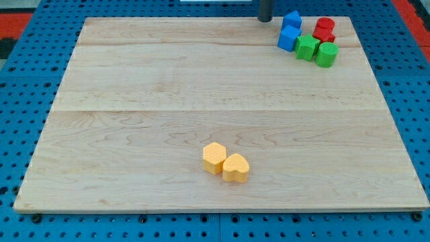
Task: Slide the yellow heart closer to the green circle
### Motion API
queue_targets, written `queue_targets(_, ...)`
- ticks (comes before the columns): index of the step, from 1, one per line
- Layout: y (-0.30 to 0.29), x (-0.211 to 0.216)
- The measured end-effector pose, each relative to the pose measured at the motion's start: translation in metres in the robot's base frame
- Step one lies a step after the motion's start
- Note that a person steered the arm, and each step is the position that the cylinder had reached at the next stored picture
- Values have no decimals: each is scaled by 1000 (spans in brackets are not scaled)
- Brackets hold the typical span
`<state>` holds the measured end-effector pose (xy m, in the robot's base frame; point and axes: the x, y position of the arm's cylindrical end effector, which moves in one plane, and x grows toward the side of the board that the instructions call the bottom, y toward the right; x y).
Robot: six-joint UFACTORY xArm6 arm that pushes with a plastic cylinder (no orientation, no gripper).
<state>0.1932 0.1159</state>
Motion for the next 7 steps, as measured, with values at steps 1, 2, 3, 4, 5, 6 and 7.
queue_targets(1, 13, 0)
queue_targets(2, 63, 1)
queue_targets(3, 64, 18)
queue_targets(4, 57, 35)
queue_targets(5, -34, 29)
queue_targets(6, -147, 39)
queue_targets(7, -193, 116)
